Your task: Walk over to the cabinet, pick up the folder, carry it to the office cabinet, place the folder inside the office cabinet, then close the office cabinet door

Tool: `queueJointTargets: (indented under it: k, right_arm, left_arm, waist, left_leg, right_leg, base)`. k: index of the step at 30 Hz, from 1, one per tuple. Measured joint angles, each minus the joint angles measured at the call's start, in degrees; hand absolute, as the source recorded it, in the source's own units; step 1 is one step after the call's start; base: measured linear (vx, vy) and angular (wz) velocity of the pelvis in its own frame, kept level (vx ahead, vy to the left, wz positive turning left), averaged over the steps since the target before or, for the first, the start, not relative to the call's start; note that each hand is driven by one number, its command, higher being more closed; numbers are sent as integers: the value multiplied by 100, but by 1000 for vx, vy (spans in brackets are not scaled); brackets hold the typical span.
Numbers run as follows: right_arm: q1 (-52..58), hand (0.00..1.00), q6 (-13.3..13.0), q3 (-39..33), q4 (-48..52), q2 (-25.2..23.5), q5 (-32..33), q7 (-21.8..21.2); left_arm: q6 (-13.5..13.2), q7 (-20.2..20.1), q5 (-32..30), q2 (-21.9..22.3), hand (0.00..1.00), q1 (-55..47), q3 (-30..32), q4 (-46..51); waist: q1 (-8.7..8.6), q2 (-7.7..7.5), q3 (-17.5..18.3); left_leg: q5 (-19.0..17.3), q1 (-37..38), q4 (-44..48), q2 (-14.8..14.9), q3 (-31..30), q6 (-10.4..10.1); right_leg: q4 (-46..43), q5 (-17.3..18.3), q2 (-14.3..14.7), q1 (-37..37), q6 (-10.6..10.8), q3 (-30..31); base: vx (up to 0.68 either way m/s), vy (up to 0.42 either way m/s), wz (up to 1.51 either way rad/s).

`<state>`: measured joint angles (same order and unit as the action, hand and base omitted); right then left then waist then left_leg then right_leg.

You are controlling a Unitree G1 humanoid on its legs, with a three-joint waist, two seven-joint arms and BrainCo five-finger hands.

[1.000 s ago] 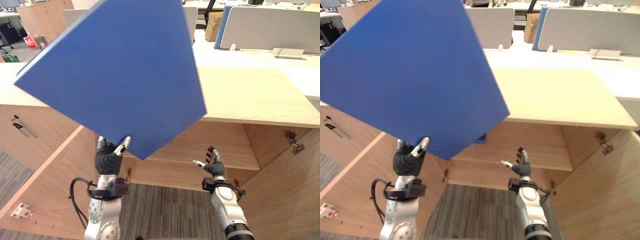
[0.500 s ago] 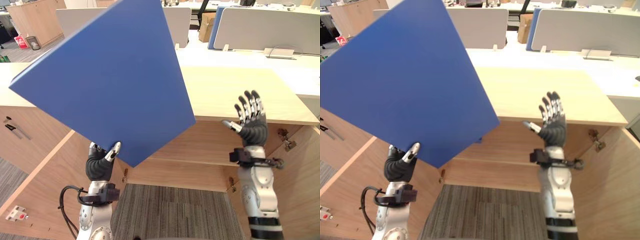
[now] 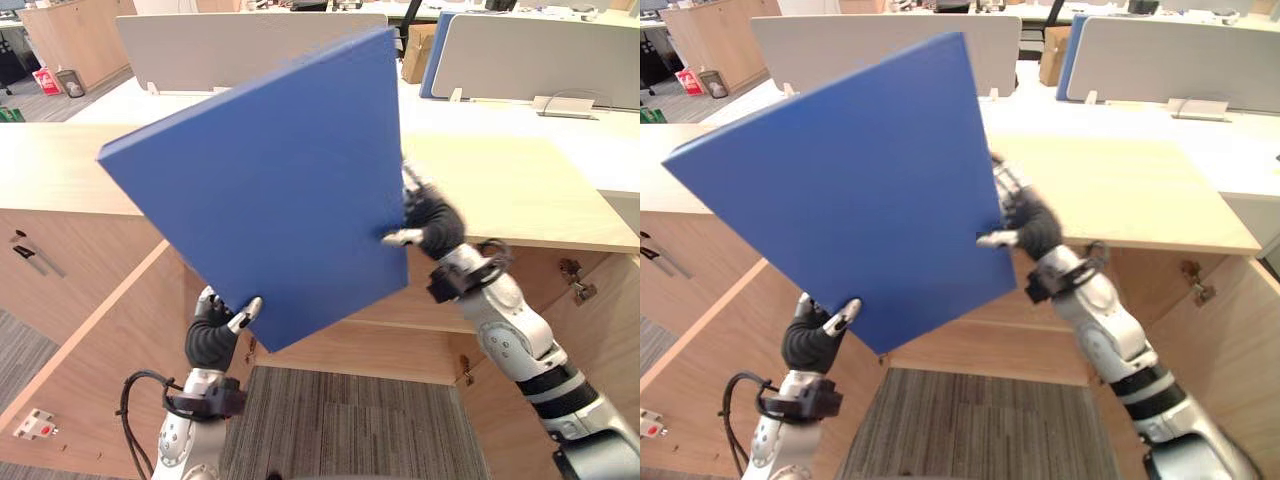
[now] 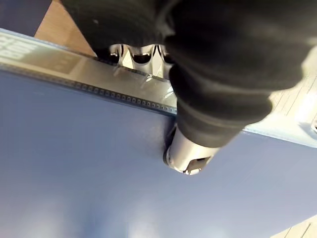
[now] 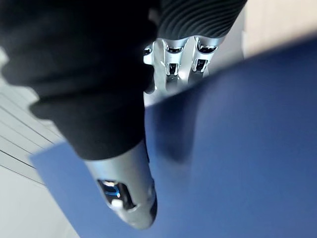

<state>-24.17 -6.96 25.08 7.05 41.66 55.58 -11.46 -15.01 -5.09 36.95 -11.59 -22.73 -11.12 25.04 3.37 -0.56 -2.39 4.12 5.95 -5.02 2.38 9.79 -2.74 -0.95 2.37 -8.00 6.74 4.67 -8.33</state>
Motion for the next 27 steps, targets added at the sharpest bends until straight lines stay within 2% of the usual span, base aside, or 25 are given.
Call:
queueJointTargets:
  k: [2, 9, 10, 13, 14, 18, 21, 25, 27]
  right_arm:
    - [-242, 0, 182, 442, -19, 514, 209, -130]
    - [-978, 0, 463, 1397, -222, 1143, 711, -192]
    - [-1055, 100, 473, 1498, -229, 1191, 760, -192]
    - [-1512, 100, 533, 1886, -229, 1421, 882, -205]
    - [-1714, 100, 540, 2014, -229, 1496, 927, -222]
    - [-2161, 100, 529, 2248, -145, 1795, 939, -532]
    - [-2170, 100, 515, 2228, 21, 1923, 550, -604]
    - [-1593, 100, 446, 1425, 653, 1779, -967, -577]
    - [-1261, 100, 322, 886, 896, 1337, -1950, -553]
  left_arm:
    - [0, 0, 109, -194, 100, -13, -3, -46]
    - [-72, 3, 349, -550, 100, -18, -184, -142]
    - [-83, 7, 380, -554, 100, -18, -190, -178]
    - [-127, 23, 436, -572, 100, -26, -192, -222]
    - [-159, 24, 439, -591, 0, -26, -195, -227]
    - [-231, 10, 363, -759, 0, -18, -398, -356]
    - [-229, -93, -32, -832, 0, -23, -768, -574]
    - [-61, -401, -260, -731, 0, 45, -974, -1406]
    - [154, -564, -175, -526, 0, 173, -919, -2200]
  waist:
    - [74, 2, -3]
    - [208, 19, -25]
    - [221, 22, -26]
    - [271, 23, -27]
    - [284, 22, -30]
    - [318, 22, -30]
    - [352, 22, -30]
    - [333, 30, -34]
    - [306, 49, -39]
  left_leg:
    - [1, -7, 0, 0, -6, 0]
    - [2, -17, 0, 0, -7, -1]
    - [2, -21, 0, 0, -7, -1]
    - [21, -102, 0, 0, -14, 1]
    - [27, -112, 1, 0, -15, 1]
    - [27, -101, 1, 2, -41, 1]
    - [27, -96, 0, 0, -42, 1]
    - [34, -89, 0, 2, -30, -3]
    - [35, -87, 0, 2, 7, -3]
  right_leg:
    - [0, 0, 0, -3, 0, -4]
    - [-4, 2, 0, -13, 1, -5]
    - [-5, 2, 0, -18, 1, -6]
    - [-35, 3, 0, -100, 2, -10]
    - [-46, 3, -1, -95, 2, -11]
    - [-57, 3, -1, -88, 2, -29]
    - [-90, 19, -6, -116, 8, -29]
    - [-215, 83, -13, -176, 14, -6]
    - [-228, 83, -13, -205, 14, 39]
  base:
    - [0, 0, 0]
    - [0, 0, 0]
    - [0, 0, 0]
    - [0, 0, 0]
    - [0, 0, 0]
    - [-11, 6, 3]
    - [0, 0, 0]
    - [-14, 5, -1]
    - [-22, 14, -9]
